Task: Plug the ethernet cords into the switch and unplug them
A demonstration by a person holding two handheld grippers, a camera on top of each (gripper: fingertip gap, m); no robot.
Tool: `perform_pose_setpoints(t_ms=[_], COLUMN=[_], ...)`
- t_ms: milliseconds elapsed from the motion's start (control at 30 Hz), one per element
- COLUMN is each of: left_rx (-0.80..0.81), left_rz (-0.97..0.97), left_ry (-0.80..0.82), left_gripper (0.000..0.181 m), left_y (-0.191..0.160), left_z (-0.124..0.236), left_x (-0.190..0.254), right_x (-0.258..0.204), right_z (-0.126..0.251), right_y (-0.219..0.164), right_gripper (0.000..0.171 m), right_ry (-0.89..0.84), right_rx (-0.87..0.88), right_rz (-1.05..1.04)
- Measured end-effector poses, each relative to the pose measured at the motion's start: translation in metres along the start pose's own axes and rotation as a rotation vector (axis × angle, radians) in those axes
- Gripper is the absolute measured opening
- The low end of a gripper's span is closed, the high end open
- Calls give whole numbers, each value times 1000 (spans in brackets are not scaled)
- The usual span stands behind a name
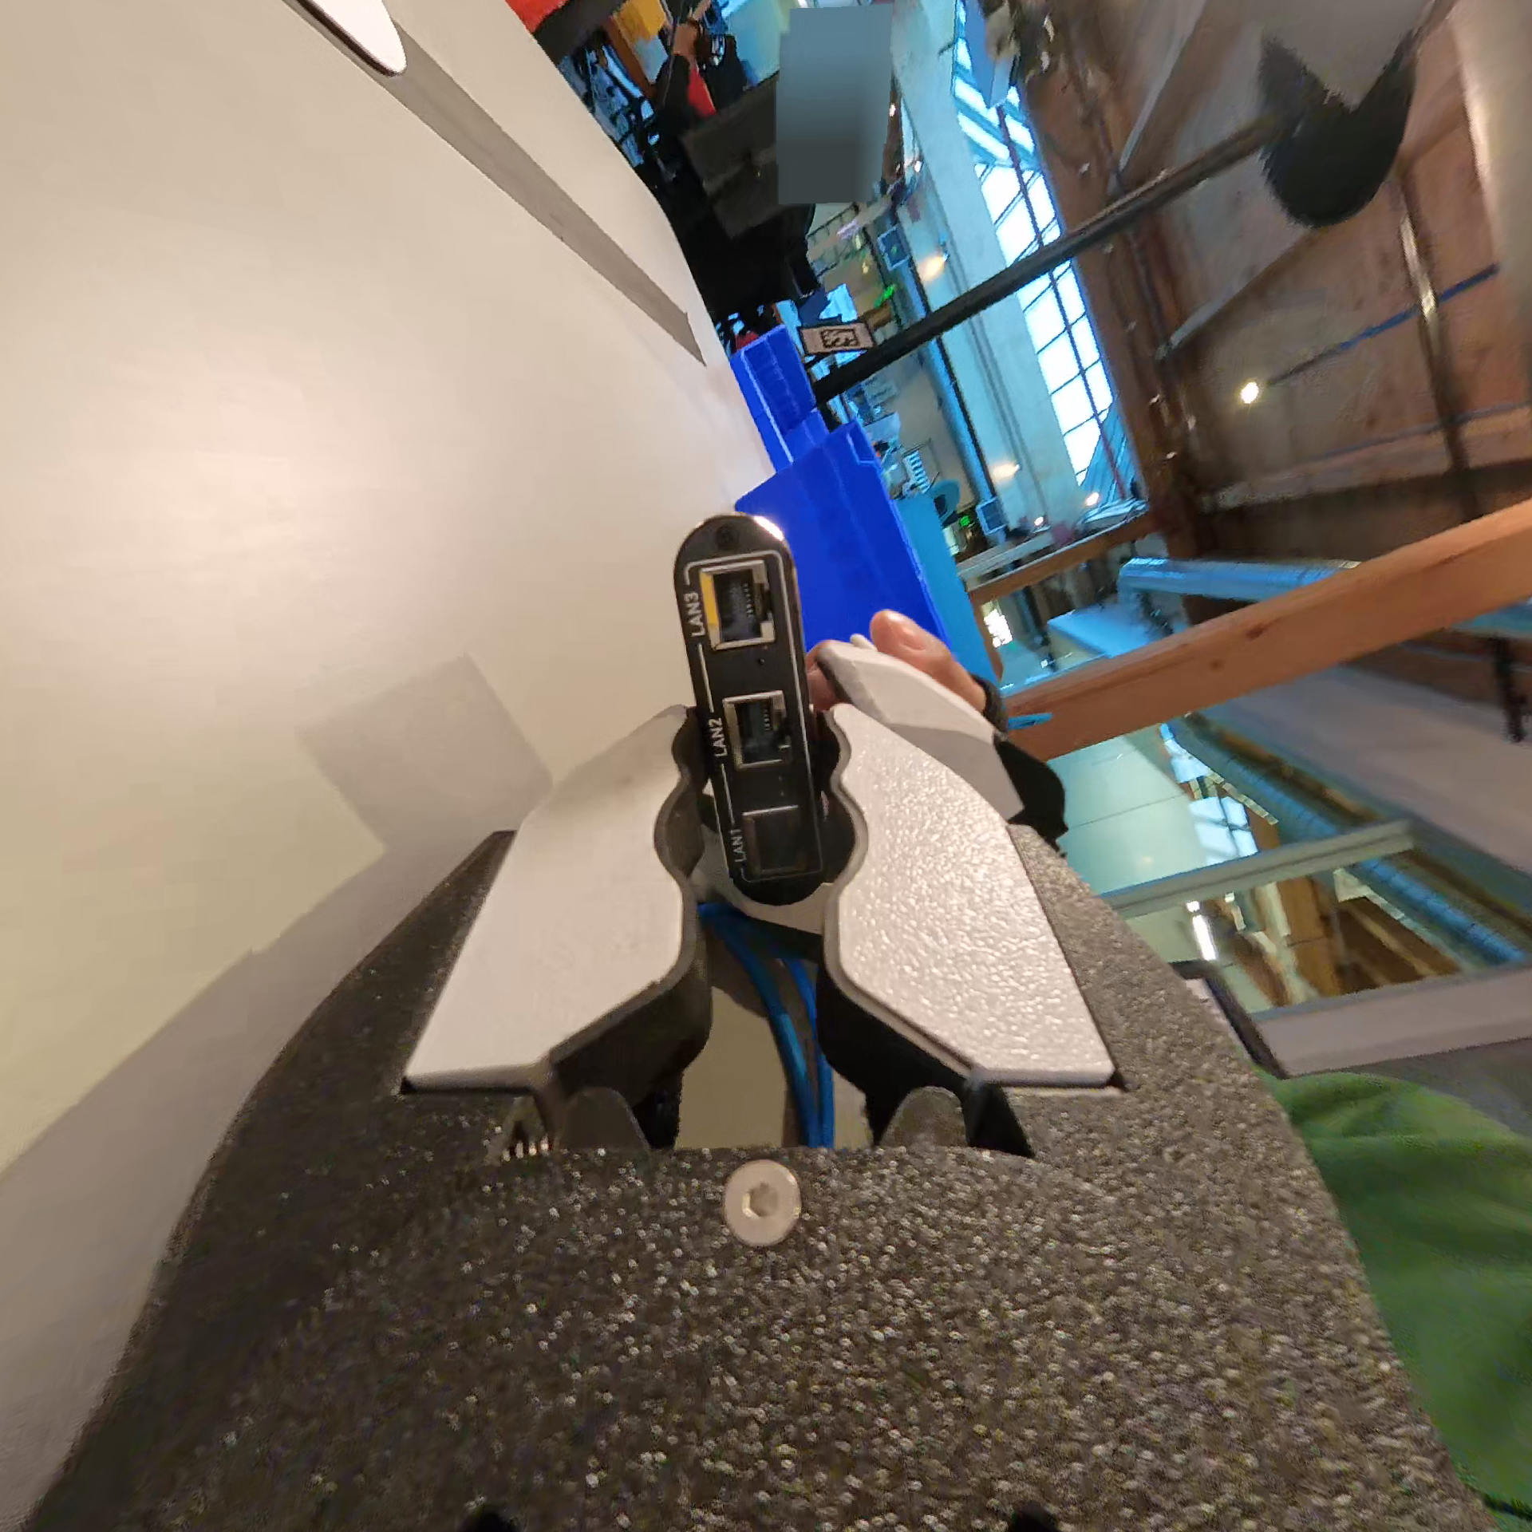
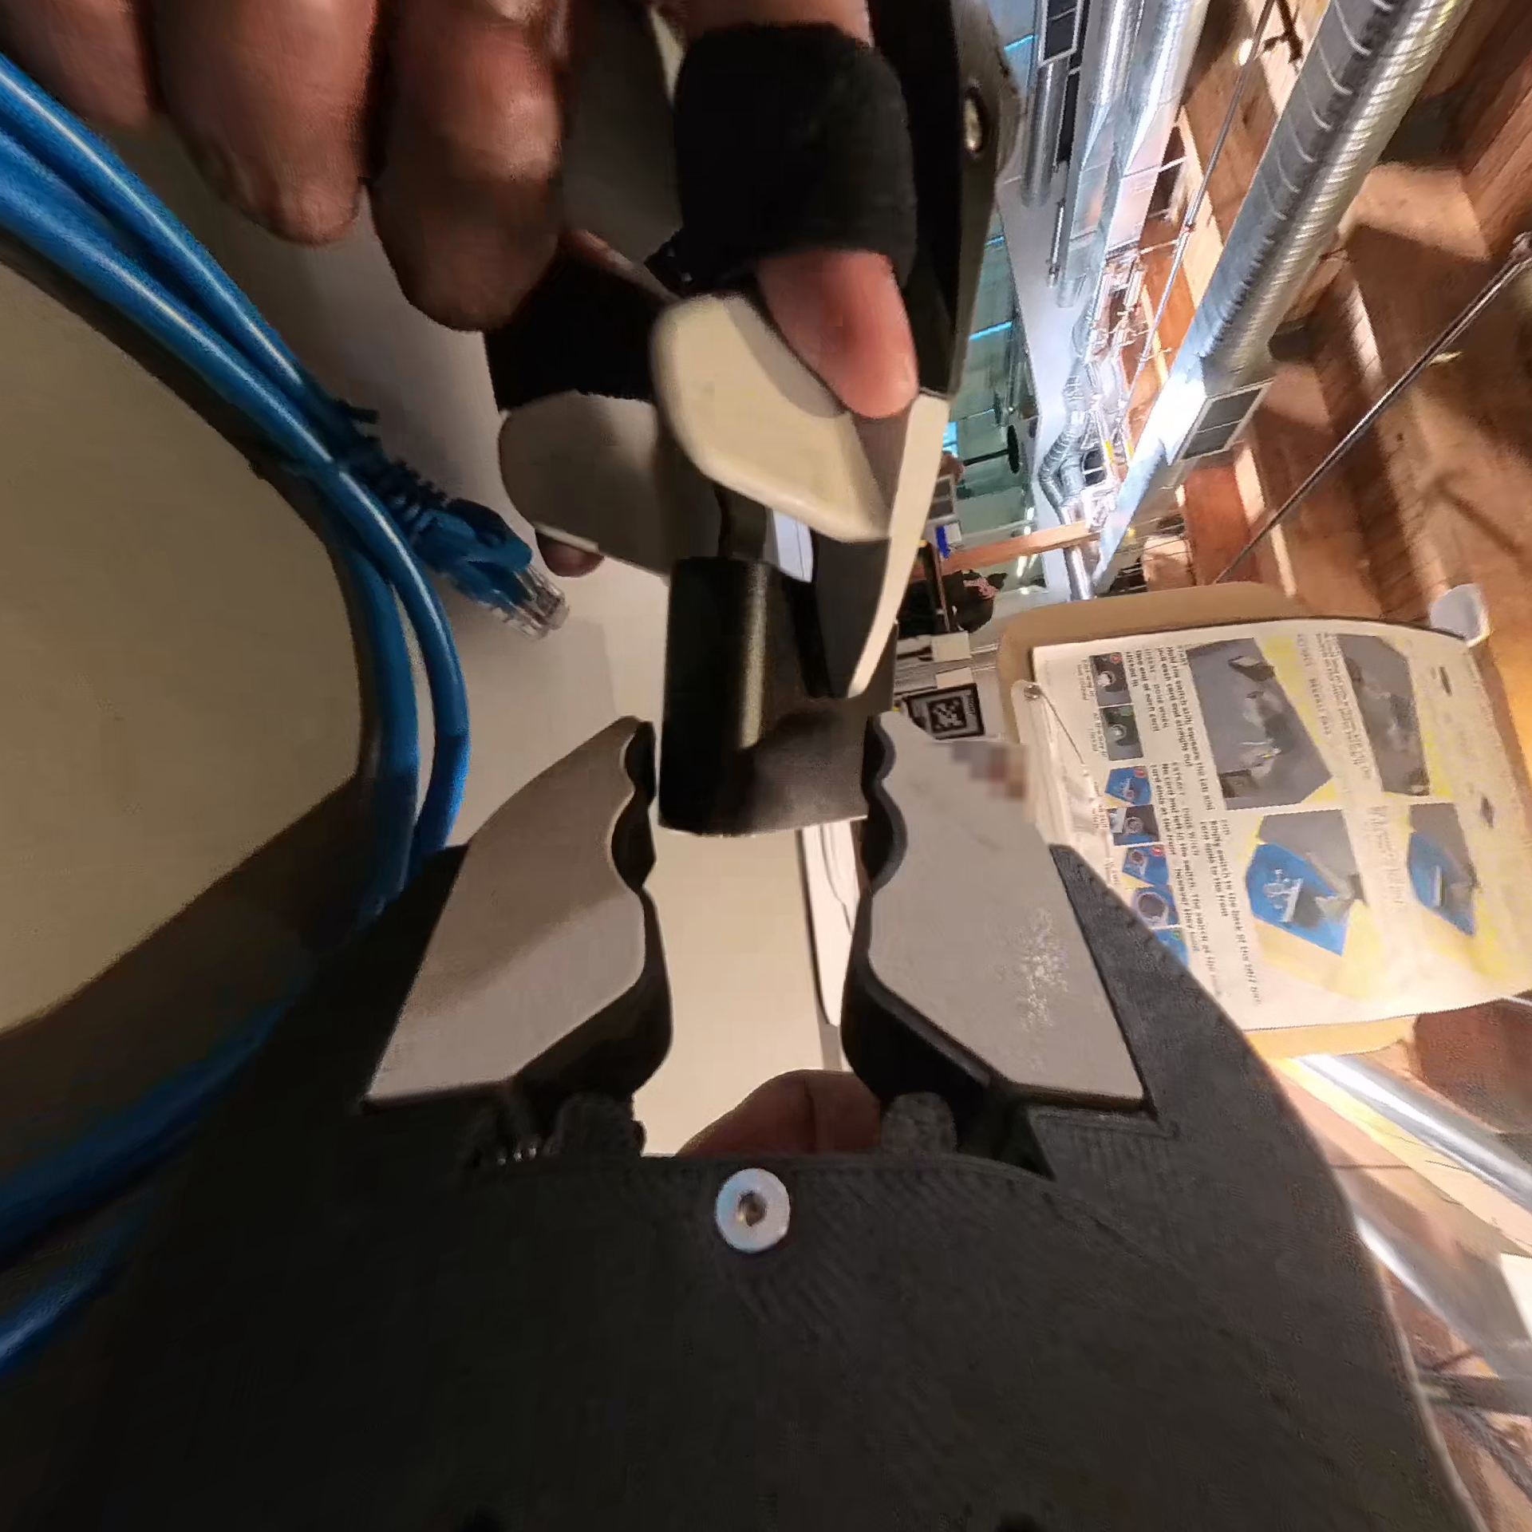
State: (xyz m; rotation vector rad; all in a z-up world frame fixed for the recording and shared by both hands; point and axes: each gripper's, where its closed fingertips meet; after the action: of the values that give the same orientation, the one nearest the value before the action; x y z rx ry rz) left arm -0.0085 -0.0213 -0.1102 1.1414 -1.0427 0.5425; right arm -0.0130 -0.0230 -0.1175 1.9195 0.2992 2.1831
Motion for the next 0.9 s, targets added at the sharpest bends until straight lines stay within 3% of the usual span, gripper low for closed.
perform_pose_setpoints(t_ms=[200,300,500,667,900], left_rx=[-81,-169,-426,-628,-706], left_rz=[-6,-115,-427,-513,-566], left_ry=[7,63,215,220,245], left_gripper=[34,43,41,41,19], left_y=[-5,-7,-16,-42,-60], left_z=[-1,4,28,41,36], left_x=[-5,-13,-29,-31,-39], right_x=[-1,-5,-12,-13,-18], right_z=[1,4,9,13,18], right_y=[-5,-11,-28,-34,-33], right_gripper=[31,26,25,25,25], right_ry=[15,70,150,179,231], right_rx=[-10,17,1,19,60], right_rz=[-5,-76,-133,-159,-180])
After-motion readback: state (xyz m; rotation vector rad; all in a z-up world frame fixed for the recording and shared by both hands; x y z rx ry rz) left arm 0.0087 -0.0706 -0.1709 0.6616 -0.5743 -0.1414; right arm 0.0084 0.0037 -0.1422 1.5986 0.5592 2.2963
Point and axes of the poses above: each gripper's, where its closed fingertips meet, z back along the fingers, y out of its top, x = y × z across the jaws, and after that the axes turned 4 degrees about x, right-handed
